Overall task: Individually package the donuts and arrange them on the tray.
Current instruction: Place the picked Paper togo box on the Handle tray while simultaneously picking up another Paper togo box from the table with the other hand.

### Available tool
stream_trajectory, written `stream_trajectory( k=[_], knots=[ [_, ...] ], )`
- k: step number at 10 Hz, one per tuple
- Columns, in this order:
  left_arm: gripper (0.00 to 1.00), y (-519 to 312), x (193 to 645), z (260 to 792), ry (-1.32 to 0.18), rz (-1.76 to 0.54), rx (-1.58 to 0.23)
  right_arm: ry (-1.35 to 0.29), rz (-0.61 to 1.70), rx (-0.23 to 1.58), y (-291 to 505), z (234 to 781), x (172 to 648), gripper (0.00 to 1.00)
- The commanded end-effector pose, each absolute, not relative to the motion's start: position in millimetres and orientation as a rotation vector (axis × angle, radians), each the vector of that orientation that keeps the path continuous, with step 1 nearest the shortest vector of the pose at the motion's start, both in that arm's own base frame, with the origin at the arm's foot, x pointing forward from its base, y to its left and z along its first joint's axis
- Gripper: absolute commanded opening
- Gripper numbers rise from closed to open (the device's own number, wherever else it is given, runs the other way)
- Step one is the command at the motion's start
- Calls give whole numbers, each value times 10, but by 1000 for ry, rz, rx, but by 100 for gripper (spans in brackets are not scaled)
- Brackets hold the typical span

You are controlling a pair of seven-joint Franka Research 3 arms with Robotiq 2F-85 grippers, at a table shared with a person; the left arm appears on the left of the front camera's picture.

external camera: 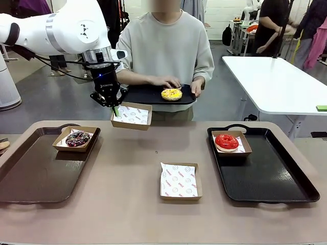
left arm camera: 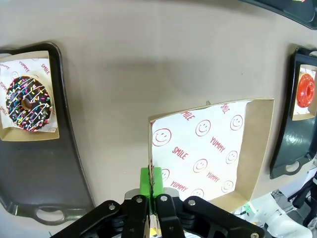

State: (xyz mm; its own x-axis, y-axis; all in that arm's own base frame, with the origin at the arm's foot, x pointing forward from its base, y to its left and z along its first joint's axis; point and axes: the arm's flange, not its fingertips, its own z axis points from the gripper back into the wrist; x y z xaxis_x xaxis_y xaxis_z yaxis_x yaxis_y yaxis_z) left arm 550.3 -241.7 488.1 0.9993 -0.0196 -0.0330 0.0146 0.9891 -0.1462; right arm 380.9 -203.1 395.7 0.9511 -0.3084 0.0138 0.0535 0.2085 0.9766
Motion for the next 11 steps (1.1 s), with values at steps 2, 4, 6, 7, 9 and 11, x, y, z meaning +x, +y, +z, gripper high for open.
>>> stream_trajectory(
  k=[2,4,6,7,9,11],
  knots=[
    [0,-2397,5467,4890,34,-16,-144,-221,-269,1322,-1990,3933,3761,100],
    [0,-2397,5467,4890,34,-16,-144,-221,-269,1322,-1990,3933,3761,100],
    [0,-2397,5467,4890,34,-16,-144,-221,-269,1322,-1990,3933,3761,100],
    [0,-2397,5467,4890,34,-16,-144,-221,-269,1322,-1990,3933,3761,100],
    [0,-2397,5467,4890,34,-16,-144,-221,-269,1322,-1990,3933,3761,100],
    [0,-2397,5467,4890,34,-16,-144,-221,-269,1322,-1990,3933,3761,100]
  ],
)
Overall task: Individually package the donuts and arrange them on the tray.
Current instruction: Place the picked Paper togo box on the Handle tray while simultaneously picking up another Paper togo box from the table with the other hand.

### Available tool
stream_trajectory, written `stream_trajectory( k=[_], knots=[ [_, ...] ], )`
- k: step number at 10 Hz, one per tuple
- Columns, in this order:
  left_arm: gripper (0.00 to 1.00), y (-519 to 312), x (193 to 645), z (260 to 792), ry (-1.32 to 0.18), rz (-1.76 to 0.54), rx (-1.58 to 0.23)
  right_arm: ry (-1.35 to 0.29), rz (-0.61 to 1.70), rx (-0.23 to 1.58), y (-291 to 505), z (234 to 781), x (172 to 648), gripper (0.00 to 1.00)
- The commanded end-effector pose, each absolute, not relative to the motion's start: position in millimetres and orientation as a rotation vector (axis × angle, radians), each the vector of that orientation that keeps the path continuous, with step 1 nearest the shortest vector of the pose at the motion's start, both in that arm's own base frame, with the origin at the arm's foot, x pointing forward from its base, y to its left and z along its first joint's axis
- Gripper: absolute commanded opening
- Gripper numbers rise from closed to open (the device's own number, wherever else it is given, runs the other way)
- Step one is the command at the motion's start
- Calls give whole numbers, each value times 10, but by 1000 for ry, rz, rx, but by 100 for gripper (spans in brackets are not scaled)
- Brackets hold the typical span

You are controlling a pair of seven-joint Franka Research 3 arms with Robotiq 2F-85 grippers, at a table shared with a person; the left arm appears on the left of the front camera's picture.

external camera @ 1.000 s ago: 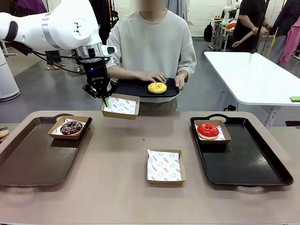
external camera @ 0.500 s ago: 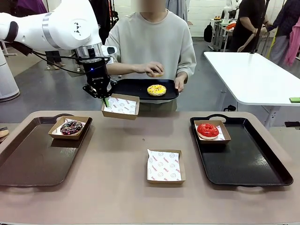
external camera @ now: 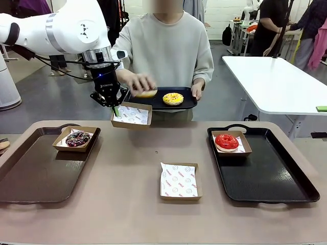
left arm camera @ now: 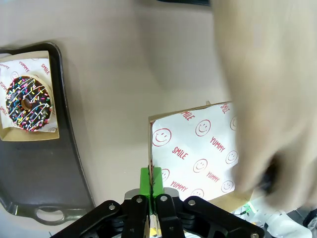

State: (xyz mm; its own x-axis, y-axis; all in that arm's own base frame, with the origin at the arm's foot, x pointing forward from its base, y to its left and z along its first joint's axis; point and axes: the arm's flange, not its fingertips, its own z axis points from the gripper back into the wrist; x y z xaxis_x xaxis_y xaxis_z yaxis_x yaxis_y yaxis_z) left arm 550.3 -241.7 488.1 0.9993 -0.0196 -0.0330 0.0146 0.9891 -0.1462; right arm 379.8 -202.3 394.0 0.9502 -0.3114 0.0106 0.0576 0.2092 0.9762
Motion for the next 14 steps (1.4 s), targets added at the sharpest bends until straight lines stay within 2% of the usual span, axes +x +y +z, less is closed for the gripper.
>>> stream_trajectory(
  k=[1,14],
  knots=[
    [0,-2397,5467,4890,34,-16,-144,-221,-269,1322,-1990,3933,3761,100],
    [0,-2397,5467,4890,34,-16,-144,-221,-269,1322,-1990,3933,3761,100]
  ],
)
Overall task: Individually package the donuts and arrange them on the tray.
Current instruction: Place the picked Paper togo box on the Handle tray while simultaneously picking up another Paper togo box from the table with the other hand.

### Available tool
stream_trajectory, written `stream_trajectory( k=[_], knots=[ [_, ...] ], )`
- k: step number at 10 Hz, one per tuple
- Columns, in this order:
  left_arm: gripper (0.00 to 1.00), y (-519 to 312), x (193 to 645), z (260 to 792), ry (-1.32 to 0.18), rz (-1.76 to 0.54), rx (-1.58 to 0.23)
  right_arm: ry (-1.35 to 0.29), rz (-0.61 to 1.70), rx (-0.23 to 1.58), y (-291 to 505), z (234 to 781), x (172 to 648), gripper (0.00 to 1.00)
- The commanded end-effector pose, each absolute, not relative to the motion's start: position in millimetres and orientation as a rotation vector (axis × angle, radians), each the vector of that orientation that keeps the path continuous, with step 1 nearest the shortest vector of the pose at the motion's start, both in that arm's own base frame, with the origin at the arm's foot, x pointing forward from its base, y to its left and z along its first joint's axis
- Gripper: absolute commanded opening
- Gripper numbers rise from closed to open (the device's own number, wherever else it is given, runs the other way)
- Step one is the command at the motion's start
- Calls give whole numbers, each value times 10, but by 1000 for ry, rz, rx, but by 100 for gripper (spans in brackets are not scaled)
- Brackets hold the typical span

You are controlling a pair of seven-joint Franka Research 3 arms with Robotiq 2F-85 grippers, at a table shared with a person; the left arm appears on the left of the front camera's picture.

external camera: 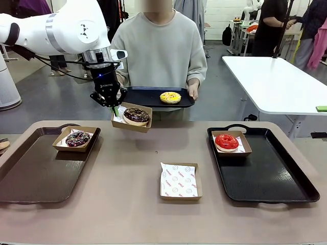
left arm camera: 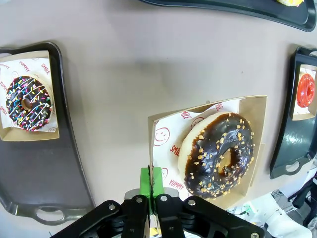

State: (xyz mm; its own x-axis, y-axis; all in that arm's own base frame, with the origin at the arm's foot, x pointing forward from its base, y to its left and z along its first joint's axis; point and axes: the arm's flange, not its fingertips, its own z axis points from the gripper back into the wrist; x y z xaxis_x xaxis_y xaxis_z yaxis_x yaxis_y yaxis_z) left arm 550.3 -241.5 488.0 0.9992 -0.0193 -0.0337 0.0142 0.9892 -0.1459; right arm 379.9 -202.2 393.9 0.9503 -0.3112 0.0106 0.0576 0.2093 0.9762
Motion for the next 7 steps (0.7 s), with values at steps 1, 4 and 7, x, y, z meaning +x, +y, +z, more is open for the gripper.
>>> stream_trajectory(
  k=[1,4,7],
  knots=[
    [0,-2397,5467,4890,34,-16,-144,-221,-269,1322,-1990,3933,3761,100],
    [0,-2397,5467,4890,34,-16,-144,-221,-269,1322,-1990,3933,3761,100],
    [1,-2325,5464,4931,42,-59,-151,-232,-246,1262,-1923,4074,3883,100]
  ],
)
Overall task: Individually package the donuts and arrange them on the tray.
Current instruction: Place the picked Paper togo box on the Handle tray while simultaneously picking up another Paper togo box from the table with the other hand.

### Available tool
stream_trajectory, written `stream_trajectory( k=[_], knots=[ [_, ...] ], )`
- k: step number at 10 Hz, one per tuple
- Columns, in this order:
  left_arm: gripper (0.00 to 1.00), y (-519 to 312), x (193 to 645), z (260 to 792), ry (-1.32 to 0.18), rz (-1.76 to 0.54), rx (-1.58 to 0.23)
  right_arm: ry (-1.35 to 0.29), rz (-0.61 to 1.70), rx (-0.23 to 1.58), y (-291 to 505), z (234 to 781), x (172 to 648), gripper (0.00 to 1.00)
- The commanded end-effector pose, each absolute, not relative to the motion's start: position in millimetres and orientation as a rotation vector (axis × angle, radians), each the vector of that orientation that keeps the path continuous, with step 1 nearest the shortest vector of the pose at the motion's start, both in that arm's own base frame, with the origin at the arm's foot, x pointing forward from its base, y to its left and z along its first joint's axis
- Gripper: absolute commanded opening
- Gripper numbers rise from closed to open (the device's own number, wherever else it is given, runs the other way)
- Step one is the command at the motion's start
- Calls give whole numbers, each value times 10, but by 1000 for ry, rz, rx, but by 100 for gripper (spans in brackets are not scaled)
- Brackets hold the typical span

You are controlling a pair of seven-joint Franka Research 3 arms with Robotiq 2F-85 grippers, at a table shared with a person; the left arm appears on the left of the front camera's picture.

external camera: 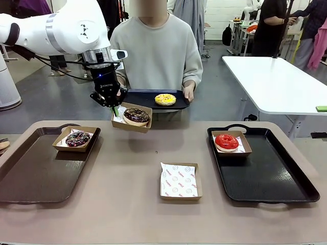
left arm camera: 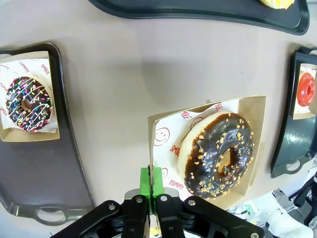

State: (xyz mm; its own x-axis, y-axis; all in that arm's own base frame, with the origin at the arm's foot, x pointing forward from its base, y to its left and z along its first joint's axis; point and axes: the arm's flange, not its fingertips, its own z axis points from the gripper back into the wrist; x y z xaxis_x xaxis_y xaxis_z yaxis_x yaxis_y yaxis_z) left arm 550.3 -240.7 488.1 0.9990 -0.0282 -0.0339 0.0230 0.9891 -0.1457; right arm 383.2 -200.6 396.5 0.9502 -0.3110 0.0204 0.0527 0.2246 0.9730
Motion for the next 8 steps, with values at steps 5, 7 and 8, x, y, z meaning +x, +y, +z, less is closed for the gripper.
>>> stream_trajectory(
  k=[5,7,8],
  knots=[
    [1,-1278,5069,5081,-12,-240,-25,-202,-47,892,-694,4940,3924,100],
    [1,-804,4953,4943,-9,-190,-75,-182,-7,755,-23,4946,3966,100],
    [1,-619,4886,4886,-8,-170,-112,-176,5,716,220,4912,3996,100]
  ],
)
